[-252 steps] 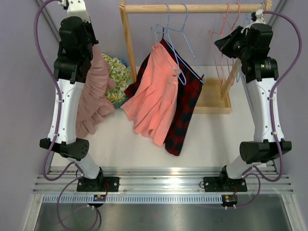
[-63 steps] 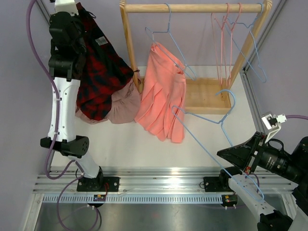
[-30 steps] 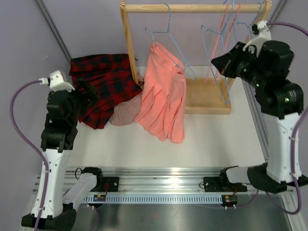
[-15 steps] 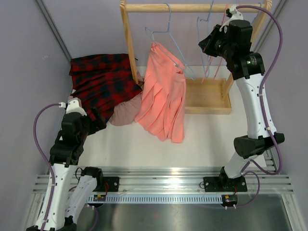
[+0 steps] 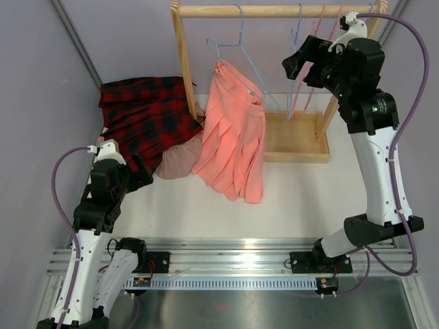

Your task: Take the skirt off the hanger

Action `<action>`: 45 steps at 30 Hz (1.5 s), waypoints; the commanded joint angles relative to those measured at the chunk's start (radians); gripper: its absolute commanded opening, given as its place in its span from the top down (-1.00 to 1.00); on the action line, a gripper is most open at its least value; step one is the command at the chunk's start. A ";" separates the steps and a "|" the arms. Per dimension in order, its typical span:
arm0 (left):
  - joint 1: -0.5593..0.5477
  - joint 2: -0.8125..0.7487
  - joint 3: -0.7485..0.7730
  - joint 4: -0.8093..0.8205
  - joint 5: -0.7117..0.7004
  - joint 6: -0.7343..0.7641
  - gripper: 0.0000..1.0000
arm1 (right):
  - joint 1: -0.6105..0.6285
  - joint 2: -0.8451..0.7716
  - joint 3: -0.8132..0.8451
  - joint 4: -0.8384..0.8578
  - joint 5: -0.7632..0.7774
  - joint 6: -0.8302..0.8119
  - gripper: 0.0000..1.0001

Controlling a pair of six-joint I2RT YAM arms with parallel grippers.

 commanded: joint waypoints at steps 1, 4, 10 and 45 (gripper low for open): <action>-0.003 -0.004 -0.001 0.042 0.032 0.019 -0.98 | -0.004 -0.037 0.072 0.119 -0.110 -0.031 -0.99; -0.003 -0.002 -0.001 0.044 0.032 0.017 -0.98 | 0.001 0.061 0.203 0.063 -0.241 0.000 -0.99; -0.003 -0.008 -0.001 0.039 0.019 0.014 -0.98 | 0.067 0.193 0.313 -0.002 -0.281 -0.025 -0.99; -0.006 0.019 0.074 0.062 0.015 0.025 -0.98 | 0.107 0.358 0.417 0.078 -0.312 0.060 1.00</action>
